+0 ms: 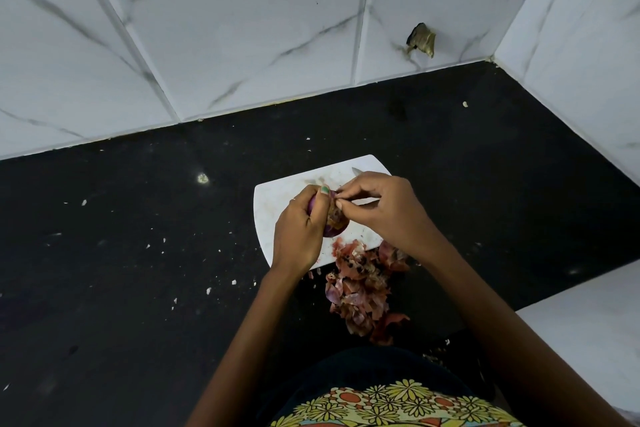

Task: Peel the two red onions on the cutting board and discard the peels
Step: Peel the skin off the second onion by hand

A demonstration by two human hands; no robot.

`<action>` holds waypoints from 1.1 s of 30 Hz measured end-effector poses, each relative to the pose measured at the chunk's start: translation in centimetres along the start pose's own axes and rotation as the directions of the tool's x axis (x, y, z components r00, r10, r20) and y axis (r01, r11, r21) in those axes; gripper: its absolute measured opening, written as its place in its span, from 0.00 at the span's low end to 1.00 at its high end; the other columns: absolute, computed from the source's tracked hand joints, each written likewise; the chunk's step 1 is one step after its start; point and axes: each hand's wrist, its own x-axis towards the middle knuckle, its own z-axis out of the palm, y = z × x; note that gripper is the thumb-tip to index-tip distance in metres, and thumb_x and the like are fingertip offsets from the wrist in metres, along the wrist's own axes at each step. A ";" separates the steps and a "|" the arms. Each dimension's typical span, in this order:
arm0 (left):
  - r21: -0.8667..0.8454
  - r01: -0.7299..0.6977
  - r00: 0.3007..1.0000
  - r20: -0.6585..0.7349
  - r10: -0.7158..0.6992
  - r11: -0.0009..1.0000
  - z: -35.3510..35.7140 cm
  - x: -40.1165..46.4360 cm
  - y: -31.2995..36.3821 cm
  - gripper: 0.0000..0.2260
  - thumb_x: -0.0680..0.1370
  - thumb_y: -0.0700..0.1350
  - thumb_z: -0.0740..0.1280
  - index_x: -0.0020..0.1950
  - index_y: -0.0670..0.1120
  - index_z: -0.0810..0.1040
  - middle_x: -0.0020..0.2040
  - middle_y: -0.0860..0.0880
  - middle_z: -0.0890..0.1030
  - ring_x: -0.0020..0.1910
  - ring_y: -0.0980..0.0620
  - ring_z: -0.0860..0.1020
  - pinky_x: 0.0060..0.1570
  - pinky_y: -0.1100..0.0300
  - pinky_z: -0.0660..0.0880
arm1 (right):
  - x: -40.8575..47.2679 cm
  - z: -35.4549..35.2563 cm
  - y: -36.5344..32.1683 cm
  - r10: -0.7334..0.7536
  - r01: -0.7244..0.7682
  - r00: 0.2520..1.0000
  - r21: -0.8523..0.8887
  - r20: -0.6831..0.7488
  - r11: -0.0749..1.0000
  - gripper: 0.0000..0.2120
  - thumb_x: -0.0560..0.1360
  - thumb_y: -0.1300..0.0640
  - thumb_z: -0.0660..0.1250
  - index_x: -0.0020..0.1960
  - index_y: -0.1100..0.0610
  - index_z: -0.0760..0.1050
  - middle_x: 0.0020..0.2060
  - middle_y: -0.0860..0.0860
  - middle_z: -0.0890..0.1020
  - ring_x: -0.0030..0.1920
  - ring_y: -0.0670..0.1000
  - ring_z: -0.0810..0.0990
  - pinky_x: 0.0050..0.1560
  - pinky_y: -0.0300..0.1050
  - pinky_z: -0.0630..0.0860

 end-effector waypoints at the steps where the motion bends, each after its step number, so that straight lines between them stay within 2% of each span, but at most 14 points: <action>1: -0.001 -0.005 1.000 -0.005 0.005 1.000 0.0 0.0 -0.1 0.18 0.74 0.63 0.51 0.40 0.54 0.74 0.39 0.51 0.79 0.39 0.51 0.77 0.40 0.52 0.73 | 0.0 0.0 0.0 0.007 -0.007 1.000 0.003 0.001 1.000 0.06 0.72 0.64 0.71 0.48 0.60 0.83 0.43 0.50 0.84 0.47 0.46 0.82 0.49 0.43 0.80; 5: -0.032 0.000 1.000 -0.020 -0.001 0.999 0.1 0.0 0.0 0.20 0.73 0.64 0.51 0.42 0.53 0.76 0.41 0.51 0.80 0.42 0.51 0.78 0.41 0.54 0.73 | 0.0 0.1 0.0 0.036 -0.036 0.999 0.036 -0.020 0.999 0.04 0.73 0.64 0.70 0.47 0.62 0.82 0.43 0.52 0.84 0.46 0.46 0.83 0.48 0.41 0.81; 11: -0.044 -0.015 0.999 -0.032 0.014 0.999 0.0 -0.2 -0.1 0.16 0.78 0.56 0.53 0.46 0.50 0.77 0.42 0.52 0.80 0.43 0.54 0.78 0.40 0.61 0.73 | 0.2 0.4 0.4 0.105 -0.105 0.994 0.077 0.000 0.991 0.02 0.75 0.60 0.69 0.45 0.56 0.80 0.47 0.52 0.82 0.50 0.43 0.80 0.52 0.35 0.77; 14: -0.078 -0.026 0.999 -0.036 0.023 0.997 0.0 -0.2 0.0 0.16 0.79 0.56 0.53 0.48 0.51 0.77 0.44 0.53 0.81 0.44 0.56 0.79 0.43 0.60 0.75 | 0.3 0.6 0.5 0.134 -0.133 0.991 0.105 -0.001 0.985 0.03 0.75 0.61 0.68 0.47 0.58 0.80 0.48 0.53 0.82 0.51 0.42 0.79 0.52 0.35 0.77; 18: -0.097 -0.040 0.999 -0.038 0.037 0.994 0.1 -0.3 0.1 0.14 0.79 0.57 0.53 0.48 0.54 0.77 0.45 0.55 0.81 0.46 0.57 0.79 0.44 0.63 0.76 | 0.4 0.7 0.6 0.111 -0.110 0.994 0.055 -0.019 0.992 0.04 0.76 0.60 0.67 0.49 0.59 0.80 0.48 0.52 0.81 0.53 0.45 0.79 0.54 0.33 0.74; 21: -0.118 -0.045 0.998 -0.052 0.039 0.992 0.3 -0.3 0.3 0.13 0.78 0.59 0.53 0.47 0.57 0.76 0.45 0.55 0.81 0.46 0.57 0.80 0.45 0.62 0.77 | 0.3 1.1 0.8 0.103 -0.101 0.994 0.029 -0.048 0.994 0.06 0.78 0.59 0.65 0.51 0.60 0.78 0.48 0.51 0.80 0.52 0.47 0.78 0.54 0.40 0.76; 24: -0.129 -0.047 0.995 -0.090 0.035 0.991 0.5 -0.4 0.2 0.18 0.76 0.63 0.52 0.49 0.55 0.77 0.46 0.54 0.81 0.48 0.55 0.80 0.47 0.58 0.78 | 0.1 1.5 0.7 0.120 -0.117 0.989 0.036 -0.086 0.992 0.07 0.79 0.59 0.62 0.53 0.60 0.77 0.48 0.52 0.80 0.52 0.48 0.78 0.55 0.45 0.76; 26: -0.160 -0.041 0.994 -0.110 0.024 0.986 0.6 -0.4 0.0 0.19 0.77 0.61 0.52 0.50 0.52 0.77 0.47 0.52 0.81 0.48 0.53 0.80 0.47 0.56 0.78 | -0.1 1.6 0.6 0.166 -0.154 0.981 0.117 -0.103 0.981 0.07 0.80 0.59 0.61 0.53 0.59 0.76 0.49 0.52 0.80 0.52 0.49 0.80 0.55 0.45 0.77; 29: -0.212 -0.033 0.989 -0.146 0.002 0.977 0.5 -0.5 0.1 0.17 0.80 0.55 0.52 0.50 0.48 0.77 0.45 0.51 0.81 0.45 0.56 0.80 0.45 0.60 0.77 | -0.2 1.6 0.3 0.283 -0.237 0.956 0.358 -0.081 0.903 0.08 0.81 0.60 0.58 0.55 0.63 0.73 0.52 0.58 0.80 0.55 0.52 0.81 0.56 0.45 0.79; 31: -0.246 -0.040 0.985 -0.171 -0.003 0.968 0.4 -0.6 0.3 0.16 0.82 0.52 0.51 0.49 0.48 0.76 0.44 0.53 0.80 0.43 0.60 0.79 0.43 0.64 0.77 | -0.3 1.5 0.0 0.356 -0.266 0.933 0.567 -0.053 0.780 0.08 0.82 0.62 0.56 0.55 0.65 0.71 0.52 0.61 0.80 0.55 0.54 0.81 0.56 0.45 0.79; 33: -0.297 -0.039 0.983 -0.182 -0.016 0.954 0.4 -0.7 0.6 0.15 0.85 0.46 0.50 0.48 0.49 0.76 0.44 0.53 0.79 0.43 0.62 0.79 0.42 0.68 0.75 | -0.3 1.2 -0.3 0.450 -0.275 0.893 0.767 -0.021 0.581 0.08 0.82 0.63 0.55 0.54 0.65 0.71 0.49 0.60 0.81 0.51 0.54 0.83 0.53 0.46 0.80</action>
